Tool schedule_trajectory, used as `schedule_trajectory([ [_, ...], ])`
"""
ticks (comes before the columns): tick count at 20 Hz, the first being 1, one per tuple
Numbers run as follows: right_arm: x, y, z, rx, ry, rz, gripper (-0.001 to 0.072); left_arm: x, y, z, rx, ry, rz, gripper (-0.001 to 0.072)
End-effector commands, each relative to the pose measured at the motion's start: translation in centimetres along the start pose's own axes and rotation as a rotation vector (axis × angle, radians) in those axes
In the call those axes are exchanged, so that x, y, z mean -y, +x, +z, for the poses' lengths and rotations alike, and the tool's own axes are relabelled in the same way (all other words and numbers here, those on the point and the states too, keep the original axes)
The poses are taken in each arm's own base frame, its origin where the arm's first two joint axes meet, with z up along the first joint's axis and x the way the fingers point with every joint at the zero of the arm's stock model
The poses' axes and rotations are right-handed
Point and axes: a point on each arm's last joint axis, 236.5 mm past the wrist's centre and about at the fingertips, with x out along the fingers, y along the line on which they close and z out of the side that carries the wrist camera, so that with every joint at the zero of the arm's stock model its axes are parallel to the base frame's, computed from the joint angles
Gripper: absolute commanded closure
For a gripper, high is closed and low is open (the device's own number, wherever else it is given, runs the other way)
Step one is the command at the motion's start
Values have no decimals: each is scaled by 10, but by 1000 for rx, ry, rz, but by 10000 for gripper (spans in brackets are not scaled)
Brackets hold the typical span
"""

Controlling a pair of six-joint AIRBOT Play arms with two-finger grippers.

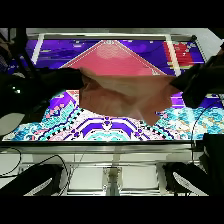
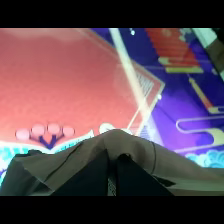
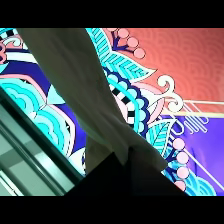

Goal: Fold the clothes and pants, and hang the long-sleeved shirts on hangers.

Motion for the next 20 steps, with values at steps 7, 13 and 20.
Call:
schedule_trajectory([
  [7,24,103,-29,-337,62,111,710,-81,40,-49,-229,-18,288,686],
  [13,85,186,3,-239,41,-44,709,-130,123,-62,-232,290,358,686],
  [20,125,225,-11,-258,51,-136,709,-173,161,-84,-296,728,441,686],
])
